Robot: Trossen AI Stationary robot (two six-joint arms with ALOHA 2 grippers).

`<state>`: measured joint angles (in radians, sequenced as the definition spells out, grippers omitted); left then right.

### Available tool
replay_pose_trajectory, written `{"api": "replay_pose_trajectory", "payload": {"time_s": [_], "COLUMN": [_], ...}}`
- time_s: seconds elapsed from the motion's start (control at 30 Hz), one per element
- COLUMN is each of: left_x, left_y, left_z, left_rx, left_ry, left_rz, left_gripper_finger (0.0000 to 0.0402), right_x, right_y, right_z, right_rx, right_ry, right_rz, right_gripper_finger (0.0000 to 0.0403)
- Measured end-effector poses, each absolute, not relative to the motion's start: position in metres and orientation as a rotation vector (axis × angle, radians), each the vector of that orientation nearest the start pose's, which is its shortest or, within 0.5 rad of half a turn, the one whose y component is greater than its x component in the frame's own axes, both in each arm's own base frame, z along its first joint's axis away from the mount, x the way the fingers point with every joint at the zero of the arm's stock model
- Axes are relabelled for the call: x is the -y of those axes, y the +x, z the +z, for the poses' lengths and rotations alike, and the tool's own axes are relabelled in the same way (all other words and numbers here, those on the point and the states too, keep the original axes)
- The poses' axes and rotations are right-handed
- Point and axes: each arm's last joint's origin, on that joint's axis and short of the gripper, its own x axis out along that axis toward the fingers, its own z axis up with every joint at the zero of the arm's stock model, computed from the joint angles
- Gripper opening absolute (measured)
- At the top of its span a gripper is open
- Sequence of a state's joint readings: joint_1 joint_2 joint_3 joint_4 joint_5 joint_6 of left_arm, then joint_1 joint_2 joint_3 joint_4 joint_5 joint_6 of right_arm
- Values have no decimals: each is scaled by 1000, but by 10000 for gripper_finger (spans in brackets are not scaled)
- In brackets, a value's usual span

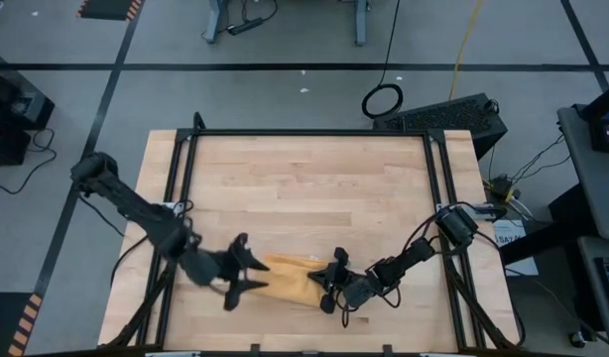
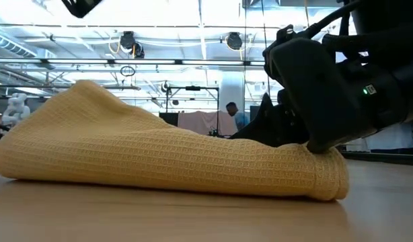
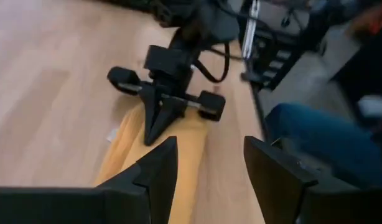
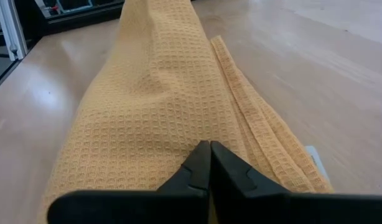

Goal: Roll towel
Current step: Roll the yellow towel

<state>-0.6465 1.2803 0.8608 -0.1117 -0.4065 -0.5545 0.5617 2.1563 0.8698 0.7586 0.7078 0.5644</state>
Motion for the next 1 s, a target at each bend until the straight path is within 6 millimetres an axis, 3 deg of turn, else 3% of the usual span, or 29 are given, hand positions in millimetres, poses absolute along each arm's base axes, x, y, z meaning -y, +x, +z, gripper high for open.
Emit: {"api": "replay_pose_trajectory", "payload": {"time_s": [0.2, 0.3, 0.4, 0.57, 0.73, 0.83, 1.0], "left_x": [185, 186, 180, 171, 175, 175, 173], "left_y": [241, 250, 254, 249, 244, 244, 246], "left_z": [205, 175, 156, 145, 145, 145, 142], "left_rx": [-615, -679, -732, -841, -844, -838, -838], "left_ry": [-45, 15, 12, -87, -110, -112, -110], "left_rz": [-11, 82, 168, 274, 282, 290, 306], "left_gripper_finger": [189, 187, 173, 147, 141, 141, 141], "right_x": [-181, -181, -181, -181, -182, -183, -187], "right_y": [323, 323, 323, 322, 322, 321, 318], "right_z": [60, 60, 59, 59, 65, 82, 127], "right_rx": [-371, -373, -374, -380, -375, -365, -290], "right_ry": [226, 211, 207, 189, 169, 130, 129], "right_rz": [-251, -247, -247, -244, -229, -205, -170], "right_gripper_finger": [0, 0, 0, 0, 0, 0, 0]}}
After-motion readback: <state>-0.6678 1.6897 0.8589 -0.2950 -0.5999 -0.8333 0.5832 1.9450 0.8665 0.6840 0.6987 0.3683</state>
